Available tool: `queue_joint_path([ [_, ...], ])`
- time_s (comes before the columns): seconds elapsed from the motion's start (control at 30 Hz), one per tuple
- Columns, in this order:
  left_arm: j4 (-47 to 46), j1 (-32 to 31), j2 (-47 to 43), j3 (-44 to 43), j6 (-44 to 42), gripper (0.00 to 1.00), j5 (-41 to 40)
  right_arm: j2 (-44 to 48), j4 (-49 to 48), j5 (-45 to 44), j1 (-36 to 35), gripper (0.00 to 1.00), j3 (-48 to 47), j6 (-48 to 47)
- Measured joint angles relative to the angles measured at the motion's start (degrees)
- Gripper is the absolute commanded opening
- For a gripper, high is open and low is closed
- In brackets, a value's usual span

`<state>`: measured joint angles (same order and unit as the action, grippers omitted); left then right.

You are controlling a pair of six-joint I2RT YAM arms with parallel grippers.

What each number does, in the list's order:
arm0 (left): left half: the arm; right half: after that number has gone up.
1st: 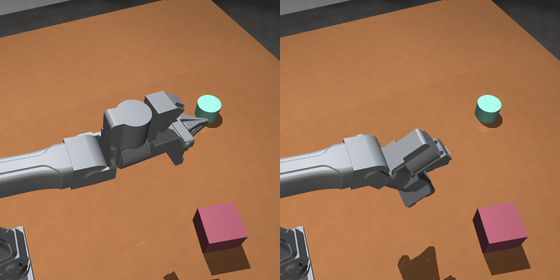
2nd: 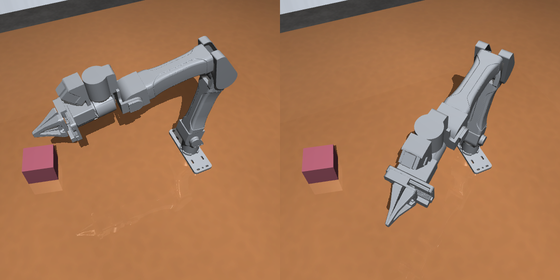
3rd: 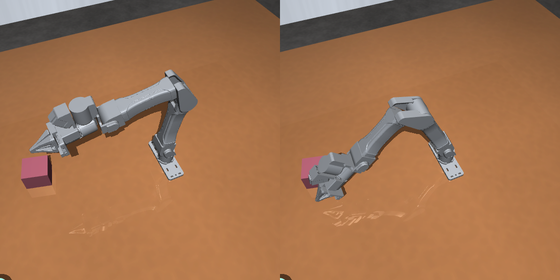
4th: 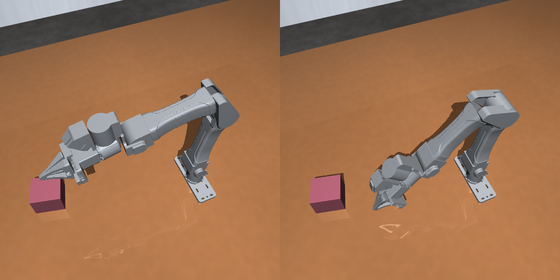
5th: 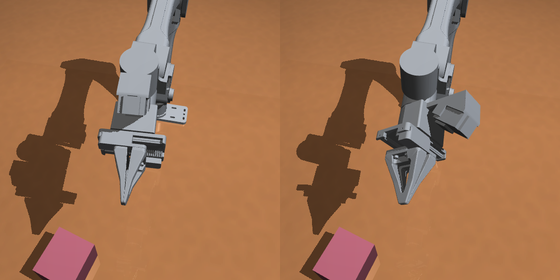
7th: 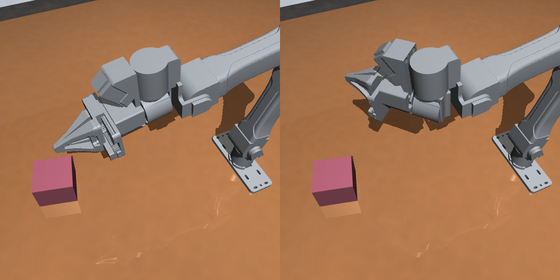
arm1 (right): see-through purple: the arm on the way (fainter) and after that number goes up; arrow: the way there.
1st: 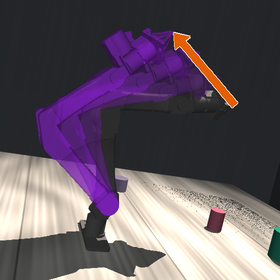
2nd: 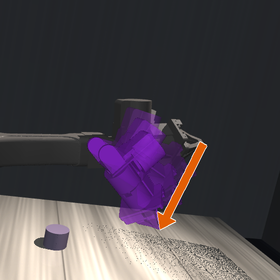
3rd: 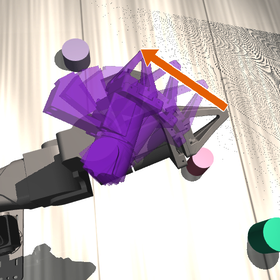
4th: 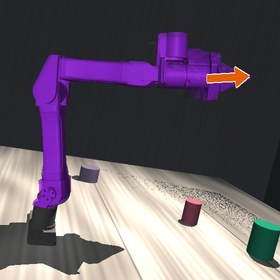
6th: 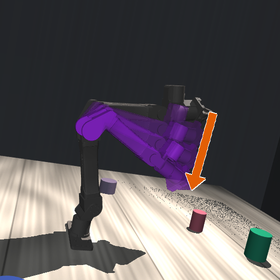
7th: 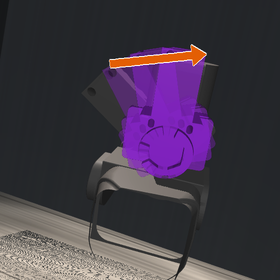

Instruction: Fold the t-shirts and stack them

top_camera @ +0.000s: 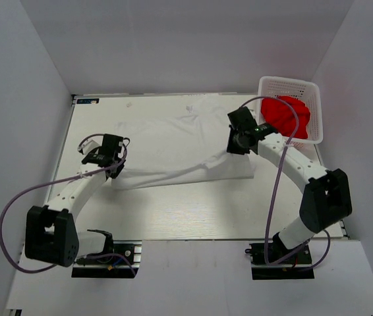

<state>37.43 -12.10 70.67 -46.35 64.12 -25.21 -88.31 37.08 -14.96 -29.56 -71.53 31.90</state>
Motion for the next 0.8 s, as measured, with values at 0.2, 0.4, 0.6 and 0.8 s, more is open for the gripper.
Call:
queue_joint_path([
  [0.2, -3.23, 0.55, 8.48, -4.48, -0.04, 0.0, -1.9, -6.95, -3.17, 2.56, 3.06, 0.0, -5.88, -1.18],
  [0.4, -4.28, 2.49, 18.99, -10.14, 0.13, 0.02, -3.74, -18.18, -3.74, 3.91, 5.46, 0.12, -13.35, -2.01],
  [0.6, -3.67, 4.81, 30.58, -21.46, 1.31, 1.0, -5.88, -30.51, -4.5, 4.61, 7.8, 0.49, -24.46, -2.86],
  [0.8, -4.15, 6.84, 32.54, -28.15, -3.17, 1.0, -4.42, -29.44, -11.91, 7.17, 8.44, 0.8, -20.09, -5.14],
])
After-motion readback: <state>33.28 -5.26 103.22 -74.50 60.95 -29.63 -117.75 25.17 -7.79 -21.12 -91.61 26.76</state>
